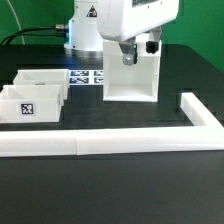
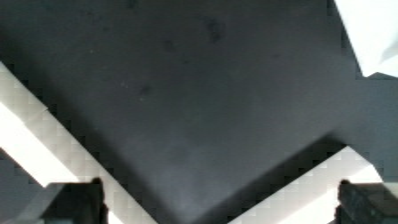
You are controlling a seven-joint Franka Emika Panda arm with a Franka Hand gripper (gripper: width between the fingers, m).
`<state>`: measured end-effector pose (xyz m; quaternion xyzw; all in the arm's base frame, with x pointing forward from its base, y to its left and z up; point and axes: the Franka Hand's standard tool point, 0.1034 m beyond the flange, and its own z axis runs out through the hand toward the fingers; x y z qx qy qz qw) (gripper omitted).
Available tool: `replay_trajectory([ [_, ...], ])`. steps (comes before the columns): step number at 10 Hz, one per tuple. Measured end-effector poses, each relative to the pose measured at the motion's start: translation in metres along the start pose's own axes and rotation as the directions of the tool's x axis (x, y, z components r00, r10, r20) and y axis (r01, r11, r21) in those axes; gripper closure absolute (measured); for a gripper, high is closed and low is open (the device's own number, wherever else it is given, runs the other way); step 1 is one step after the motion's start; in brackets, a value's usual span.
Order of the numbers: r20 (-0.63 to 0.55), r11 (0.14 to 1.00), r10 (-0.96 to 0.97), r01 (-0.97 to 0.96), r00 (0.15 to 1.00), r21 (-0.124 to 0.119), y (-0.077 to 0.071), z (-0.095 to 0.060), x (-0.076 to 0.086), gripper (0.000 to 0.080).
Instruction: Assemble drawer
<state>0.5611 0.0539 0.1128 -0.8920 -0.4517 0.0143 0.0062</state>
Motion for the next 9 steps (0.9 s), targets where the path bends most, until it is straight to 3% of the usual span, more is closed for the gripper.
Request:
replay_trajectory([
  [7,0.0,1.0,0.0,0.0,1.0,0.0,0.0,0.0001,0.0,0.015],
  [9,-0.001,0.998,0.056,-0.056,0.998,-0.002,-0.0063,-0.0066,-0.0088,0.015],
])
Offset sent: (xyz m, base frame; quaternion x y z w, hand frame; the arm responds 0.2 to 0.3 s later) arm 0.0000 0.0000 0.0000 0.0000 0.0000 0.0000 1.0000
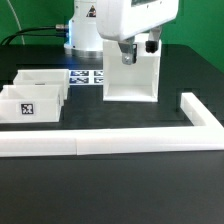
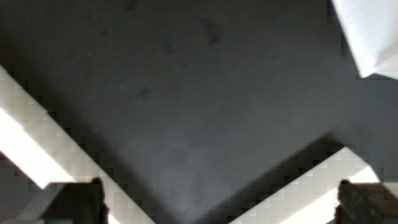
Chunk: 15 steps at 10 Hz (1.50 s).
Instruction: Assemble drawer
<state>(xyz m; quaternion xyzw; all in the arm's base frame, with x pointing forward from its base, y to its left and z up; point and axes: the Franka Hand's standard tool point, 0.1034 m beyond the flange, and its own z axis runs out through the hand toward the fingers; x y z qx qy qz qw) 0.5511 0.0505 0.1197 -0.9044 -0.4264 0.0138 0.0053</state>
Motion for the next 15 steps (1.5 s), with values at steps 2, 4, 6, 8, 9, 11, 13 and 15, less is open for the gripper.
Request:
replay_trajectory([
  [2,0.008,0.988,0.156,-0.156,0.988,-0.006,-0.02,-0.012,-0.015,0.015],
  [4,0.034,0.945,0.328,-0.328,0.944,-0.003,-0.045,-0.02,-0.023,0.015],
  [6,0.048,0.933,0.358,-0.359,0.933,0.012,-0.052,-0.02,-0.022,0.015],
  [8,0.048,0.933,0.358,-0.359,0.932,0.013,-0.052,-0.019,-0.023,0.015],
  [9,0.049,0.933,0.358,-0.359,0.932,0.013,-0.052,-0.019,-0.023,0.015],
  [11,0.04,0.871,0.491,-0.491,0.87,-0.003,-0.062,-0.02,-0.027,0.015],
  [13,0.044,0.747,0.665,-0.665,0.746,-0.006,-0.086,-0.016,-0.032,0.015],
  [15,0.061,0.645,0.761,-0.763,0.646,0.045,-0.098,-0.009,-0.03,0.015],
])
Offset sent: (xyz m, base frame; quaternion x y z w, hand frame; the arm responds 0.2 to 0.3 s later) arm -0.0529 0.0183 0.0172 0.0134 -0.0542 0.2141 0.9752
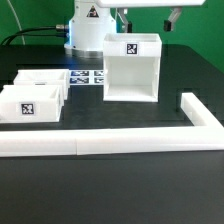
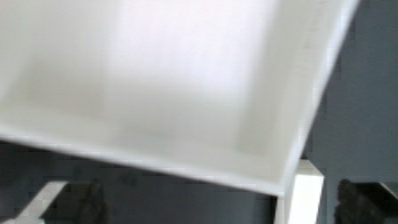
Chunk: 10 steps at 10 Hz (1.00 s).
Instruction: Assemble drawer
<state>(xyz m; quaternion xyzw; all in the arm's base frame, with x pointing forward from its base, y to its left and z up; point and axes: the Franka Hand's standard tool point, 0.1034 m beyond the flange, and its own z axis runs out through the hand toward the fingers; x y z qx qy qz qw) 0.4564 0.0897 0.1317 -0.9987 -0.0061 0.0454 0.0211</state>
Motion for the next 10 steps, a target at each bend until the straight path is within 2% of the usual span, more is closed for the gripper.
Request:
replay_trajectory([
  [1,0.002,0.999,0.028,-0.028,1.0,0.02,-0.001,0.002,-0.002,0.015],
  [5,0.001,0.999,0.028,-0.028,1.0,0.021,-0.001,0.002,-0.001,0.015],
  [6,-0.015,0.997,0.073,-0.072,0.997,0.036,-0.002,0.003,-0.004,0.015],
  [8,-0.03,0.991,0.13,-0.129,0.991,0.035,-0.008,0.015,-0.024,0.015],
  [10,-0.028,0.986,0.163,-0.162,0.986,0.033,-0.019,0.027,-0.038,0.015],
])
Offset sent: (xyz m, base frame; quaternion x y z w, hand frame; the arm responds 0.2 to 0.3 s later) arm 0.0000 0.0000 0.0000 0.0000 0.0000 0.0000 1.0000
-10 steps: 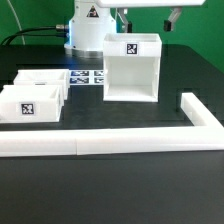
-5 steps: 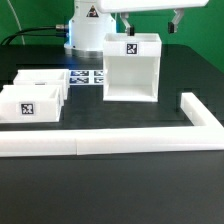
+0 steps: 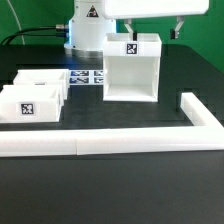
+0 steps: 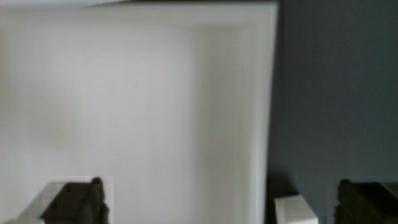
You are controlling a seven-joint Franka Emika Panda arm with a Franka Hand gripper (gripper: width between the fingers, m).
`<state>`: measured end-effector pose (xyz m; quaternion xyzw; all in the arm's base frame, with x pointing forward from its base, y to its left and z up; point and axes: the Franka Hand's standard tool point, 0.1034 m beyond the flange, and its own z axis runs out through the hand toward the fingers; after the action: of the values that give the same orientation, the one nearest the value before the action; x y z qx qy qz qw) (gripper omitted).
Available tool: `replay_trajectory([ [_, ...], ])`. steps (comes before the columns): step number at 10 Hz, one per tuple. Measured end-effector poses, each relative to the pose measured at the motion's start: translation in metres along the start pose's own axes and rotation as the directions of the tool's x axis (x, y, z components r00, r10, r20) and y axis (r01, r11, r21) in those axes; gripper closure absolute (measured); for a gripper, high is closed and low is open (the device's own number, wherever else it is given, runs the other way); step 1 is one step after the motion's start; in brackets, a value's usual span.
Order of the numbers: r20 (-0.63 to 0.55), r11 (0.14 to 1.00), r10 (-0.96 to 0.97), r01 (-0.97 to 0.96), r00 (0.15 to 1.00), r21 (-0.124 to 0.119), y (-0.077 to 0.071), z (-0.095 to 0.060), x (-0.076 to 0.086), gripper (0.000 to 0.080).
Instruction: Assemble drawer
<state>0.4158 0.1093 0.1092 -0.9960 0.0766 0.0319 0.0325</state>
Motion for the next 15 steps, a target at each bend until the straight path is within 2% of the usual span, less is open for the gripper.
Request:
replay_trajectory([
  [3,0.01,1.0,-0.002,0.002,1.0,-0.005,-0.0071,0.0124,-0.0101,0.015],
  [6,0.01,1.0,-0.002,0.002,1.0,-0.004,-0.007,0.0122,-0.0098,0.0565],
  [7,0.01,1.0,-0.002,0.002,1.0,-0.004,-0.007,0.0122,-0.0098,0.0565],
  [8,0.01,1.0,-0.002,0.002,1.0,-0.004,-0.007,0.0122,-0.0097,0.0729],
  [9,0.009,1.0,-0.002,0.002,1.0,-0.004,-0.007,0.0121,-0.0096,0.0729],
  [10,0.009,1.0,-0.002,0.002,1.0,-0.004,-0.007,0.012,-0.0096,0.0763],
  [15,0.009,1.0,-0.002,0.002,1.0,-0.004,-0.007,0.012,-0.0096,0.0762],
])
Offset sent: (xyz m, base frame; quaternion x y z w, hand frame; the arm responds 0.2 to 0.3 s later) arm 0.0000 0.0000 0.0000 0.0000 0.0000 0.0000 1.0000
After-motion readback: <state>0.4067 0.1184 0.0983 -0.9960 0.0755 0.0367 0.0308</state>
